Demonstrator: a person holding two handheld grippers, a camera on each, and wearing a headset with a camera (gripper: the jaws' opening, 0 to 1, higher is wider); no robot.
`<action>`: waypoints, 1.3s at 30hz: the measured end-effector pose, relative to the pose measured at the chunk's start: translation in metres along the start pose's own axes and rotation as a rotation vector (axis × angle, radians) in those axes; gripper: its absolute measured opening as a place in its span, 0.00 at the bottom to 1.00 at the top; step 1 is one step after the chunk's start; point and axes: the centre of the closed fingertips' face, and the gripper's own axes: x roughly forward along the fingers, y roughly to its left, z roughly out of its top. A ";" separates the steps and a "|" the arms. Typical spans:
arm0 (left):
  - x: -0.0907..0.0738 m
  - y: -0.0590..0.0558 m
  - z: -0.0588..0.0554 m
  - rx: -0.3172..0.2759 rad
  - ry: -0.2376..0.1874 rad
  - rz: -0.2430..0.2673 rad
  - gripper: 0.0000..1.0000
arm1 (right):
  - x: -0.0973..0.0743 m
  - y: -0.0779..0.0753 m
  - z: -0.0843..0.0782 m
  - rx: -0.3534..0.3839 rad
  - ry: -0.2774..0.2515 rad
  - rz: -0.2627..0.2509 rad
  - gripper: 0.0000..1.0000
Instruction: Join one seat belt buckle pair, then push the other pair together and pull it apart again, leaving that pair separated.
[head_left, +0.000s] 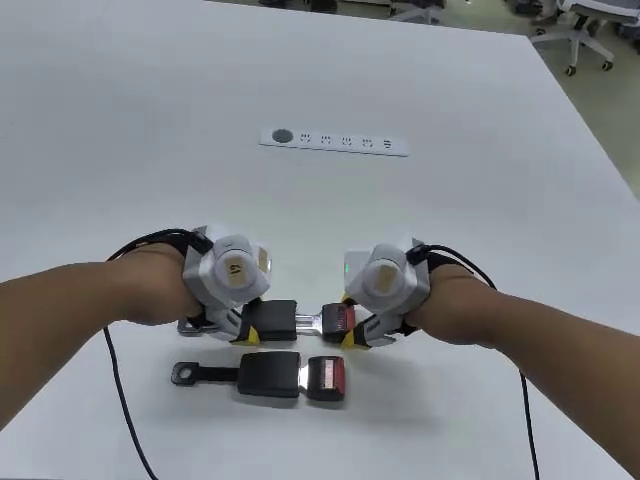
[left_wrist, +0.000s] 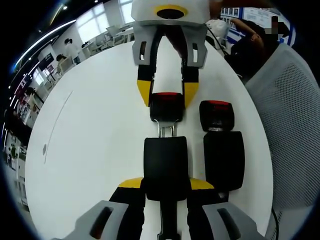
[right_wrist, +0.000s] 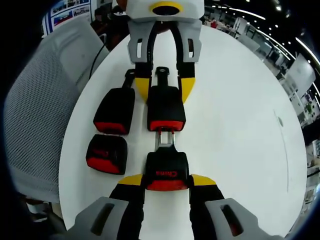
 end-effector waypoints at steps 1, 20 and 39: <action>0.000 0.000 0.000 0.002 -0.003 0.000 0.32 | 0.000 0.000 0.001 0.000 -0.002 0.003 0.31; 0.000 -0.001 0.002 0.007 -0.007 -0.008 0.31 | 0.004 -0.001 0.008 0.017 -0.007 0.048 0.30; 0.001 0.001 0.000 -0.003 -0.024 -0.013 0.31 | 0.007 -0.003 0.012 0.000 0.014 0.058 0.29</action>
